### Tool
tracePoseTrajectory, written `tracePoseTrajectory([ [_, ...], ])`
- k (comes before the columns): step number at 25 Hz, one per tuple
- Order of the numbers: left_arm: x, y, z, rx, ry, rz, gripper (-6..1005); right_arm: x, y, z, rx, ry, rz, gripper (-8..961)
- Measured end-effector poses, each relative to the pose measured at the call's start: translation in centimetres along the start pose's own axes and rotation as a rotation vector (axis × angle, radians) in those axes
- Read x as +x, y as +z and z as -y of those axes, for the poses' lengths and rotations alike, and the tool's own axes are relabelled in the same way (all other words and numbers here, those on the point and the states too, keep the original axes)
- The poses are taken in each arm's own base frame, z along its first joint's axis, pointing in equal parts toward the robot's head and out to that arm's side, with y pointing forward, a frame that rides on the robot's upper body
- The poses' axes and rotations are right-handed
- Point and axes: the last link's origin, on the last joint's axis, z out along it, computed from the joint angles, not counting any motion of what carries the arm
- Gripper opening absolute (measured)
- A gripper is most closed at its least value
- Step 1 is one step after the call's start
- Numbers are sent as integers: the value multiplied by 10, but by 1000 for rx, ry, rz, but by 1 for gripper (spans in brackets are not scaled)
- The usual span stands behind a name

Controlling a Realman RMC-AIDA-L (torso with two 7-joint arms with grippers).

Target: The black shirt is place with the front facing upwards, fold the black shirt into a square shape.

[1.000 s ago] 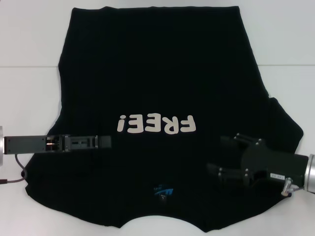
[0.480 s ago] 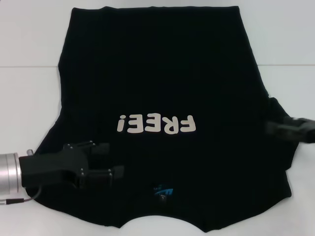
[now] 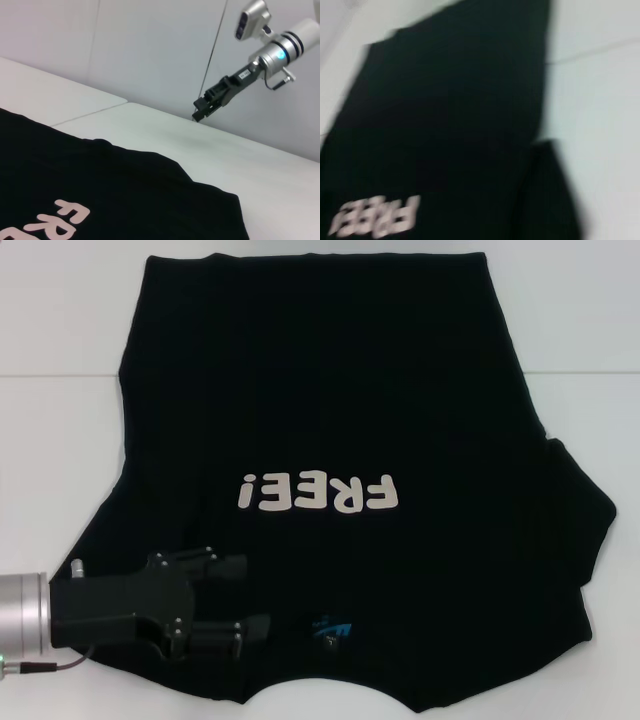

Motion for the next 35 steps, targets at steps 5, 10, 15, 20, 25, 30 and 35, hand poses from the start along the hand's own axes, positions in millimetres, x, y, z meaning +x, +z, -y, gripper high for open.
tracePoseTrajectory([
  [5, -2, -1, -1, 1, 8, 3, 860, -19, -9, 5, 131, 62, -50, 888],
  [10, -5, -2, -2, 9, 2, 6, 860, -26, 9, 1, 187, 36, -90, 889],
  [15, -6, -1, -2, 10, -2, 6, 860, -25, 39, -5, 199, -1, -131, 889],
  [20, -6, -1, -2, 10, -1, 5, 859, -21, 65, -16, 212, -55, -171, 888],
  [25, -6, -1, -2, 12, -2, 4, 860, -19, 80, -24, 219, -88, -189, 886],
  [30, -6, -1, -2, 12, -3, 4, 860, -16, 86, -27, 218, -92, -190, 883],
  [35, -6, -1, -2, 13, -4, 3, 860, -13, 92, -29, 224, -110, -193, 866],
])
